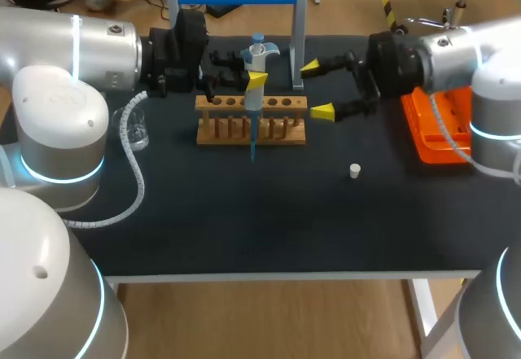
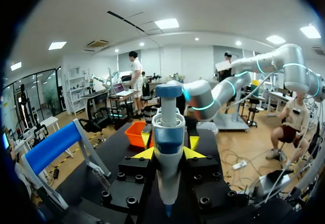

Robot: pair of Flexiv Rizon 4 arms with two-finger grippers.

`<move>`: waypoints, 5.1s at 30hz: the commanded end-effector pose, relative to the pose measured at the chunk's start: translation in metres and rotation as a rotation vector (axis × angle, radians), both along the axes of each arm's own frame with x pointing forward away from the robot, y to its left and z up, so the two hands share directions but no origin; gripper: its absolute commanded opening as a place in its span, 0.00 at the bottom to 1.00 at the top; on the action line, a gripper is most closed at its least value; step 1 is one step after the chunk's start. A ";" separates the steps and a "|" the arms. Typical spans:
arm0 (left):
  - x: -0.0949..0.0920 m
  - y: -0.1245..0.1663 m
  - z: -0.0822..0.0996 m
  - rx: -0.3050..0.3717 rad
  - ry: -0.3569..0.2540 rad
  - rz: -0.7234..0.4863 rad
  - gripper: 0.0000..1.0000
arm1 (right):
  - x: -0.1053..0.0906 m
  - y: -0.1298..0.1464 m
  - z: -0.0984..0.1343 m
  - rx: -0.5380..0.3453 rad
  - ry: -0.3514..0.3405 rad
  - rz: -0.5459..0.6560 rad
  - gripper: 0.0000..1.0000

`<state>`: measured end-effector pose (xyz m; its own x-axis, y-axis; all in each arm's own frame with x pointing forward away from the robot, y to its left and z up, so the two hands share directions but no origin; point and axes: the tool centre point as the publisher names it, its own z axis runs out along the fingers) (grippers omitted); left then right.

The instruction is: Invert the test tube, pick up the pipette, mount the tip to pipette, aspirate from beaker and dispense into the tube, eject the tip, return the pipette, and cap with the stopper.

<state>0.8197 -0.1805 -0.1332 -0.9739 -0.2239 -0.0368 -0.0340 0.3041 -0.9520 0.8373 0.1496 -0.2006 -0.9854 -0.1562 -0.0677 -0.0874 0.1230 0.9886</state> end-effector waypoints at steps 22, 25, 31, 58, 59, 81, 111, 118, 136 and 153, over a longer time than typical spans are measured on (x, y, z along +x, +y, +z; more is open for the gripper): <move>0.000 0.000 0.000 -0.003 -0.003 0.000 0.00 | -0.051 0.043 0.023 0.078 0.077 0.006 1.00; 0.000 0.000 0.000 -0.003 -0.003 0.000 0.00 | -0.049 0.051 0.023 0.089 0.076 0.002 1.00; 0.000 0.000 0.000 -0.003 -0.003 0.000 0.00 | -0.042 0.065 0.022 0.111 0.092 -0.007 1.00; 0.000 0.000 0.000 -0.003 -0.003 0.000 0.00 | -0.015 0.107 0.026 0.132 0.103 -0.029 1.00; 0.000 0.000 0.000 -0.003 -0.003 0.000 0.00 | -0.015 0.107 0.026 0.131 0.102 -0.029 1.00; 0.000 0.000 0.000 -0.003 -0.003 0.000 0.00 | -0.012 0.116 0.025 0.136 0.105 -0.040 1.00; 0.000 0.000 0.000 -0.003 -0.003 0.000 0.00 | -0.017 0.116 0.026 0.160 0.103 -0.026 0.00; 0.000 0.000 0.000 -0.003 -0.003 0.000 1.00 | -0.015 0.113 0.026 0.153 0.112 -0.017 0.00; 0.000 0.000 0.000 -0.003 -0.003 0.000 1.00 | 0.015 0.061 0.020 0.139 0.133 -0.043 0.00; 0.000 0.000 0.000 -0.003 -0.003 0.000 1.00 | 0.046 -0.030 0.037 0.142 0.119 -0.015 0.00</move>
